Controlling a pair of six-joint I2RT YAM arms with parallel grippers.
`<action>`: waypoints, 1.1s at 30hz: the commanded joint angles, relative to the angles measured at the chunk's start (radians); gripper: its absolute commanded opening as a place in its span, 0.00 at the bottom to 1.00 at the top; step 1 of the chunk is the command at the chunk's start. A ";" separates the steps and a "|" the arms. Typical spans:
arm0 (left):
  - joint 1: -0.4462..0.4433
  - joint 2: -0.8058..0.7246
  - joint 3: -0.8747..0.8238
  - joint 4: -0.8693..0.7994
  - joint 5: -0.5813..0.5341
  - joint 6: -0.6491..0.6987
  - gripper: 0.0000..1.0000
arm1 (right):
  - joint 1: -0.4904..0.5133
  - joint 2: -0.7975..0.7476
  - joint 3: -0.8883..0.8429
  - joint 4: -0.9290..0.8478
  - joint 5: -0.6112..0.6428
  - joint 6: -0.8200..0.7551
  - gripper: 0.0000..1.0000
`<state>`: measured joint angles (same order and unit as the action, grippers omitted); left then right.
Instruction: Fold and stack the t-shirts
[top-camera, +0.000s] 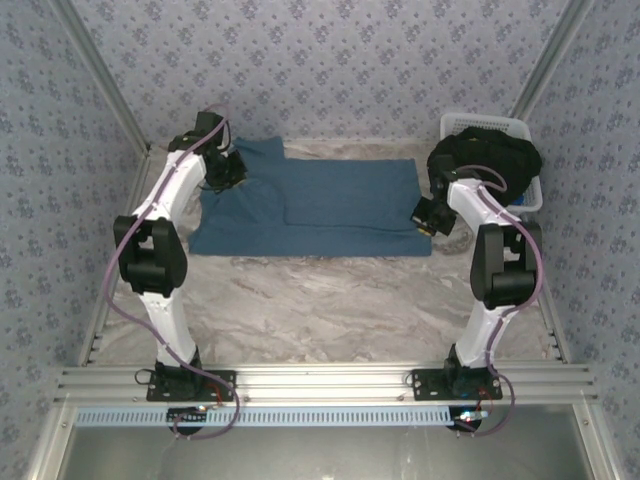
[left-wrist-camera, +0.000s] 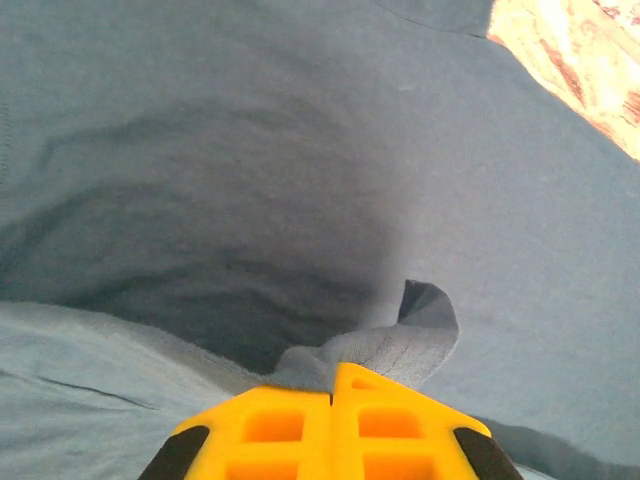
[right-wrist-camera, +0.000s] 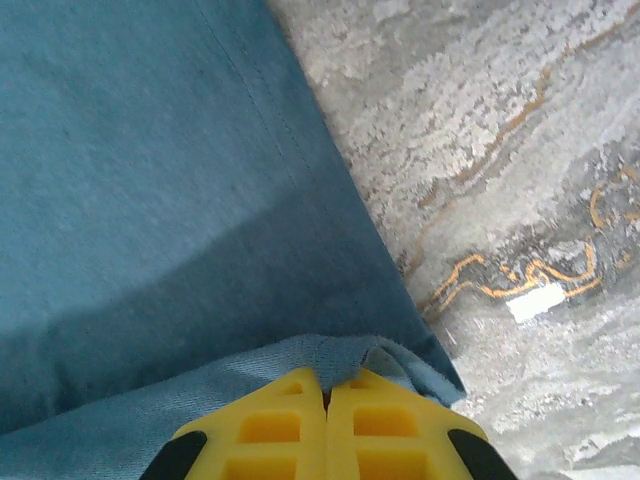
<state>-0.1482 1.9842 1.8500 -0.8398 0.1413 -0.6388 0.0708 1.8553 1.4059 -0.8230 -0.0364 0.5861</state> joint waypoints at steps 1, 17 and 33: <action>0.016 0.005 0.029 -0.019 -0.024 0.010 0.00 | 0.003 0.029 0.046 -0.033 0.025 0.011 0.00; 0.028 0.103 0.146 -0.021 -0.007 0.019 0.00 | 0.006 0.143 0.167 -0.054 0.052 0.016 0.00; 0.062 -0.059 -0.033 -0.029 -0.030 -0.035 0.47 | 0.018 -0.089 0.001 0.039 0.046 -0.020 0.43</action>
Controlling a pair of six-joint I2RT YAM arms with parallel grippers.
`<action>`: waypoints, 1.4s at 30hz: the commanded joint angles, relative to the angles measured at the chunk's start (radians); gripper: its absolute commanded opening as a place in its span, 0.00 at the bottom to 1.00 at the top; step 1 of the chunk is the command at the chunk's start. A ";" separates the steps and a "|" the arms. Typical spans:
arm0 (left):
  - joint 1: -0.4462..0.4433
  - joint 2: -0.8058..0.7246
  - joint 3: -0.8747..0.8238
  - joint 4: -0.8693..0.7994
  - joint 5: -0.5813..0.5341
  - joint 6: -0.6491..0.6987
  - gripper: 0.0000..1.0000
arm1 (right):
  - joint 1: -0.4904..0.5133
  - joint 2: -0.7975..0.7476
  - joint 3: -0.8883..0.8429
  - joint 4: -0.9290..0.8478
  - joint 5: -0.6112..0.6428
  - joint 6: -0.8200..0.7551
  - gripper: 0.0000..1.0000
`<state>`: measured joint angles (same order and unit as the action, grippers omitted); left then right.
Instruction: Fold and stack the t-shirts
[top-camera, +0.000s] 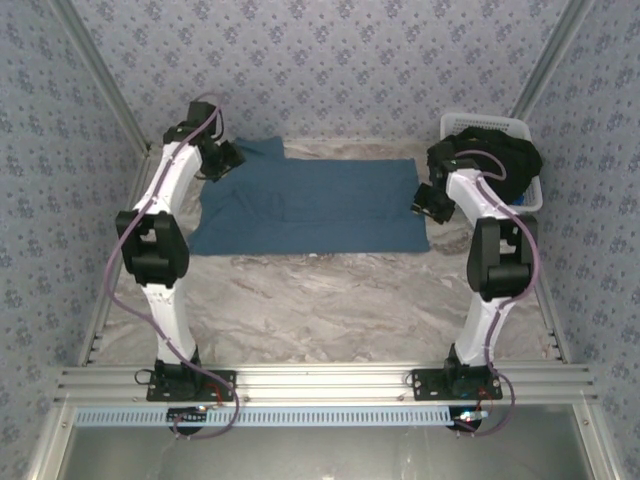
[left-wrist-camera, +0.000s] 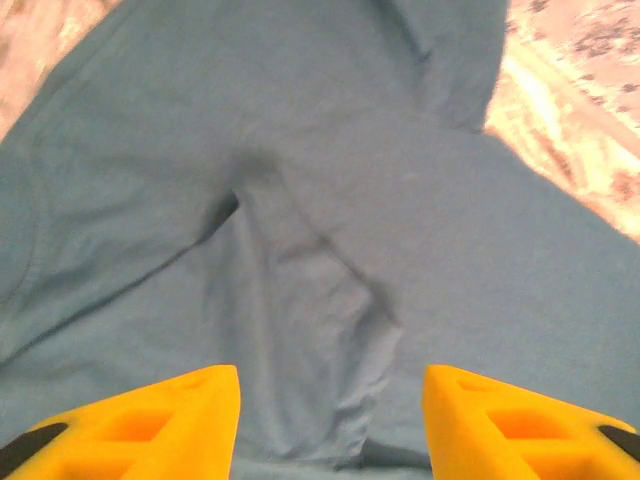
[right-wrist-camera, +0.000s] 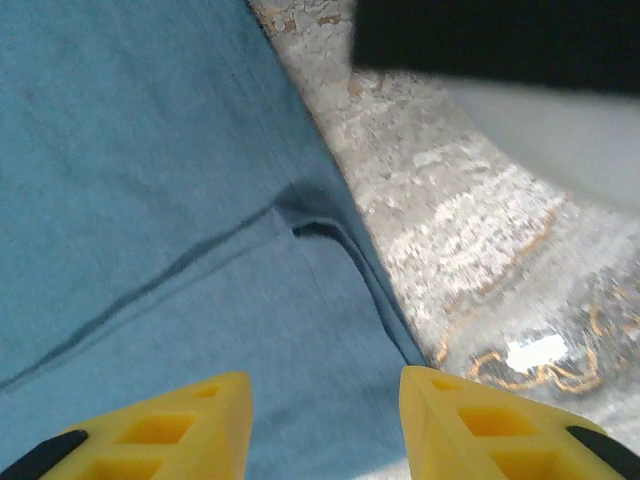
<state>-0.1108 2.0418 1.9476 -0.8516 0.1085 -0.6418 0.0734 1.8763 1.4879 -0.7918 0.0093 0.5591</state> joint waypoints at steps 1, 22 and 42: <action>0.039 -0.146 -0.204 0.012 0.040 -0.053 0.43 | 0.023 -0.135 -0.127 0.030 -0.017 0.015 0.41; 0.120 -0.133 -0.770 0.141 0.066 -0.366 0.17 | 0.136 0.069 -0.219 0.007 -0.060 0.063 0.24; -0.144 -0.506 -0.770 0.021 -0.055 -0.170 0.33 | 0.288 -0.468 -0.555 0.237 -0.266 0.041 0.50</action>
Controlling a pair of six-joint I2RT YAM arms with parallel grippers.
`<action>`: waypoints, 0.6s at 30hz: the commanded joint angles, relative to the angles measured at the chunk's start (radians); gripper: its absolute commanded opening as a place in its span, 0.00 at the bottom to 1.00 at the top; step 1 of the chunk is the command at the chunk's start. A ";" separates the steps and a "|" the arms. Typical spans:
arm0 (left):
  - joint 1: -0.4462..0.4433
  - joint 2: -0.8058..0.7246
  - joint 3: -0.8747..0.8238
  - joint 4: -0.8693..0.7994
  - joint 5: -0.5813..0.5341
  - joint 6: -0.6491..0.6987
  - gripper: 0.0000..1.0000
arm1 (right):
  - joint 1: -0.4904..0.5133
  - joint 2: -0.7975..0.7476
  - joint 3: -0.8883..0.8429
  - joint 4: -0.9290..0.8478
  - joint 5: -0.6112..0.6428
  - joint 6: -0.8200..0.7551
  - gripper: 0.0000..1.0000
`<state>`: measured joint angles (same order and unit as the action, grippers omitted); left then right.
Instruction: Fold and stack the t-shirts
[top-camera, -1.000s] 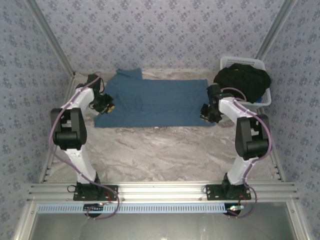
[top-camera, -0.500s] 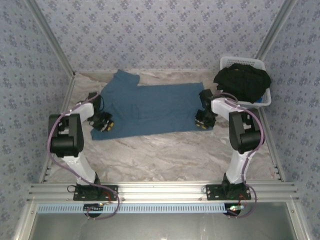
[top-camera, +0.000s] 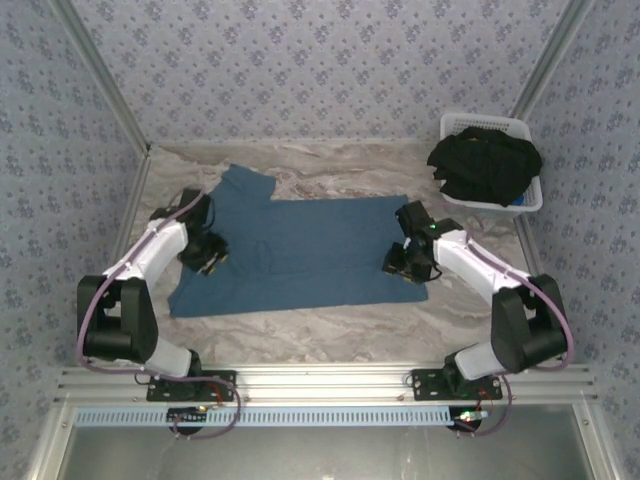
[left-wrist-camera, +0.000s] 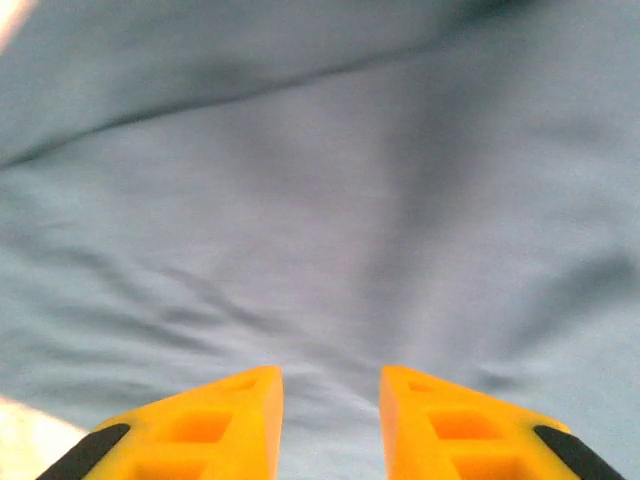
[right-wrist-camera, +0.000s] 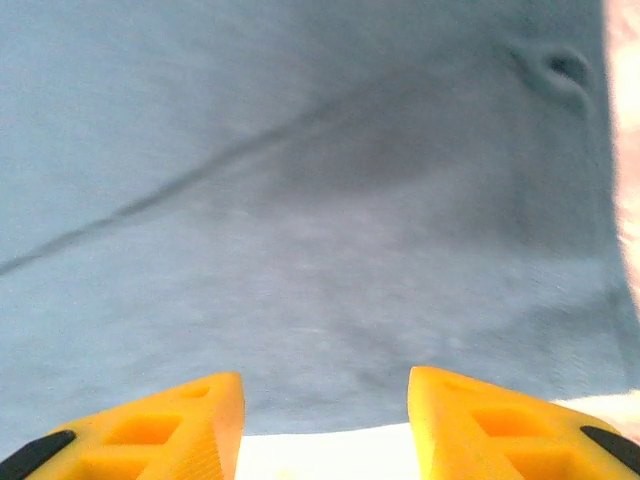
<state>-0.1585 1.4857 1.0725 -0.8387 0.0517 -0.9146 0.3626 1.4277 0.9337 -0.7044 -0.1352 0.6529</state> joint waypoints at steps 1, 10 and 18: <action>-0.134 0.097 0.147 -0.004 -0.003 0.132 0.32 | -0.006 -0.017 0.000 0.185 -0.162 -0.057 0.49; -0.266 0.409 0.376 -0.086 -0.131 0.354 0.36 | -0.015 0.002 0.037 0.281 -0.330 -0.089 0.49; -0.274 0.477 0.403 -0.043 -0.172 0.468 0.40 | -0.018 -0.036 -0.021 0.295 -0.331 -0.062 0.49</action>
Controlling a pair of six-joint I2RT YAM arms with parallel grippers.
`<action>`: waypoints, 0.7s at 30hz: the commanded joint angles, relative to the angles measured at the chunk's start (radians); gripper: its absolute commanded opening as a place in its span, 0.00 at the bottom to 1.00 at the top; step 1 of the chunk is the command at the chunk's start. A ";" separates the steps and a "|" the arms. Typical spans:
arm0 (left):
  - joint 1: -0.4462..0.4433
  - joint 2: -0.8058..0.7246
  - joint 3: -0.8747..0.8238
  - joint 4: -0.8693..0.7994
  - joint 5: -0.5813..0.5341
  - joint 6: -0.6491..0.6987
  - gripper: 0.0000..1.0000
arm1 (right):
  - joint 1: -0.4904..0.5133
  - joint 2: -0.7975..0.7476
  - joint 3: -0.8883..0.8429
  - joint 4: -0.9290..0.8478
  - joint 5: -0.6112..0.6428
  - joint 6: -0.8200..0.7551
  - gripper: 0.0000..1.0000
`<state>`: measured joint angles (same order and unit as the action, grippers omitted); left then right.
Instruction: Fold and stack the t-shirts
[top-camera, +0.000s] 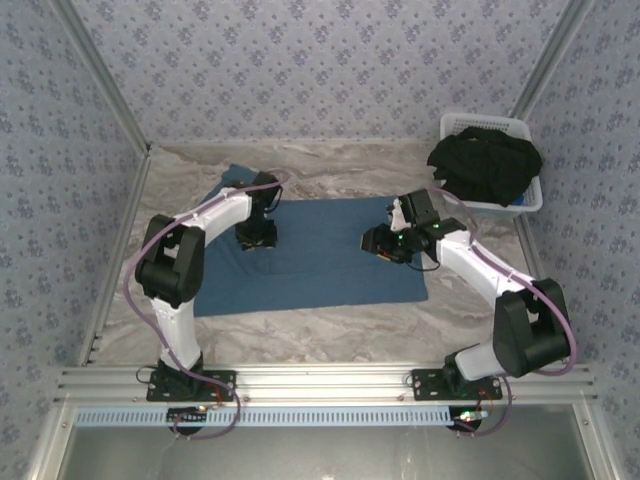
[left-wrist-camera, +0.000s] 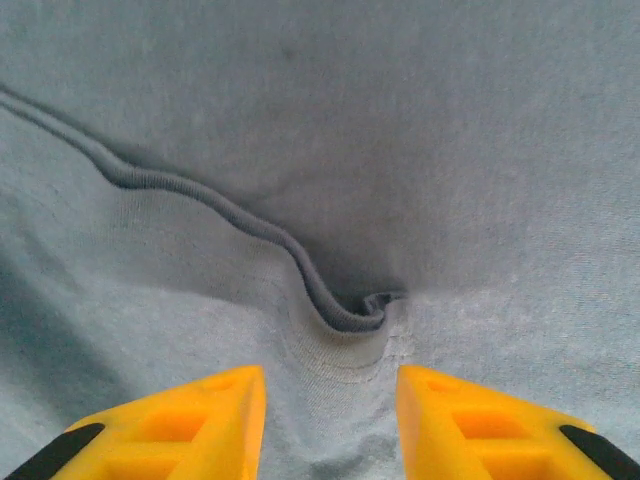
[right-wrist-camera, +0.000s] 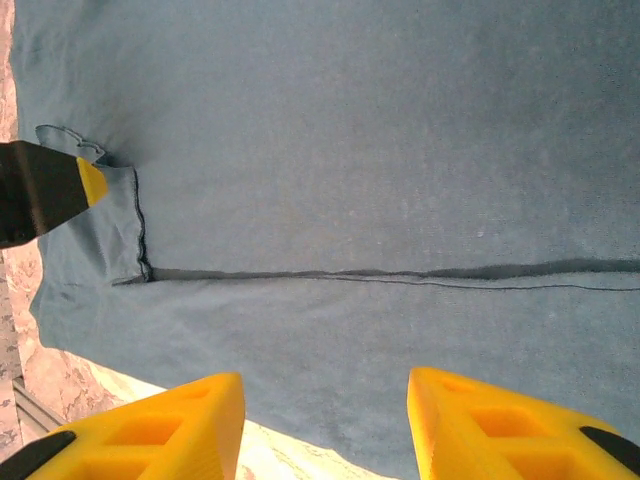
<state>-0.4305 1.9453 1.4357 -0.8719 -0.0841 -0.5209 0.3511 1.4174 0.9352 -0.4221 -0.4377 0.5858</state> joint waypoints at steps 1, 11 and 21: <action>-0.002 0.025 0.045 -0.007 -0.037 0.080 0.40 | -0.007 -0.027 -0.024 0.013 -0.028 0.008 0.49; -0.014 0.070 0.045 0.026 -0.026 0.086 0.18 | -0.011 -0.021 -0.023 0.019 -0.026 0.025 0.46; -0.019 -0.046 0.007 0.046 -0.003 0.093 0.00 | -0.017 -0.016 -0.039 0.016 -0.020 0.030 0.44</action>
<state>-0.4416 1.9736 1.4624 -0.8341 -0.0978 -0.4377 0.3397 1.4094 0.9096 -0.4057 -0.4458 0.6029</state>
